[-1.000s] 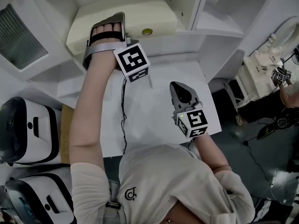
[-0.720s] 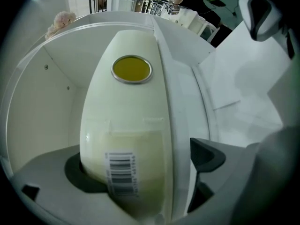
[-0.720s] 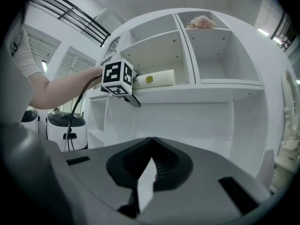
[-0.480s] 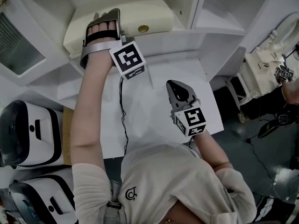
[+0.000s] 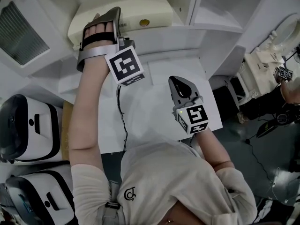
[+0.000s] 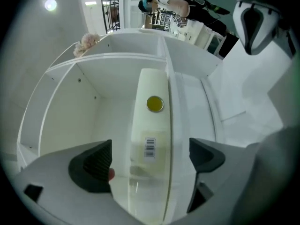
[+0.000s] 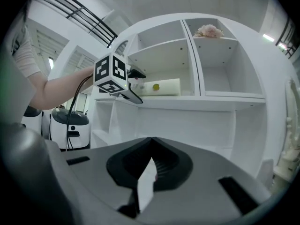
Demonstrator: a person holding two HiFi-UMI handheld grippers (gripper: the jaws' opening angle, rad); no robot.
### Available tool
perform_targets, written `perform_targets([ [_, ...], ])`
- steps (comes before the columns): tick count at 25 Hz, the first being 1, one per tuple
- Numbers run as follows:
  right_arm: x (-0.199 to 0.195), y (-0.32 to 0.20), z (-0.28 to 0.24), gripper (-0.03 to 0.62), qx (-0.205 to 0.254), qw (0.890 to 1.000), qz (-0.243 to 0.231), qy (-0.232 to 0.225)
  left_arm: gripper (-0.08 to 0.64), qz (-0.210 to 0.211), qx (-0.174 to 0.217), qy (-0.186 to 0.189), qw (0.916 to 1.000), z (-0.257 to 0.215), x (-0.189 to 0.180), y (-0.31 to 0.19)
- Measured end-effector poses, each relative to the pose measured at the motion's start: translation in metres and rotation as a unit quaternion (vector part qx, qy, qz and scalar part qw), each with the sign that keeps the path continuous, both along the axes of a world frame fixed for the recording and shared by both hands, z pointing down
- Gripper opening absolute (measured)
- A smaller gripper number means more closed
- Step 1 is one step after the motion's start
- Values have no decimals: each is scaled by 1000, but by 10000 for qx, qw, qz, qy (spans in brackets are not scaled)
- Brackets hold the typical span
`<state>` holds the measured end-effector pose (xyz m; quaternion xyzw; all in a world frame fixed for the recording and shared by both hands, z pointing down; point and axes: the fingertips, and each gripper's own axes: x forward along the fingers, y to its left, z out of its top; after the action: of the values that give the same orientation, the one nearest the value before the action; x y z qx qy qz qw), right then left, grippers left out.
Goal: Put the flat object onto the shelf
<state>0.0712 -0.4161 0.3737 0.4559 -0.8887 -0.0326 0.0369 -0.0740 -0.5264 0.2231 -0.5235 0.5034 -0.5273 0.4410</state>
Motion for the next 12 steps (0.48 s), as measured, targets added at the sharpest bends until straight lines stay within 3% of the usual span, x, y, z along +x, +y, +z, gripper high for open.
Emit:
perform_targets([
  [3, 0, 11, -1, 8, 2, 10000, -25, -1, 519, 281, -198, 370, 9987, 8, 10, 24],
  [4, -1, 15, 0, 8, -6, 10000, -38, -2, 481, 388, -213, 555, 9975, 10, 13, 32],
  [7, 0, 30, 2, 8, -21, 10000, -86, 19, 262, 588, 11, 1153, 9916, 7, 17, 51],
  [12, 5, 44, -10, 8, 229, 9995, -112, 169, 53, 608, 442, 1884, 9792, 0, 14, 78],
])
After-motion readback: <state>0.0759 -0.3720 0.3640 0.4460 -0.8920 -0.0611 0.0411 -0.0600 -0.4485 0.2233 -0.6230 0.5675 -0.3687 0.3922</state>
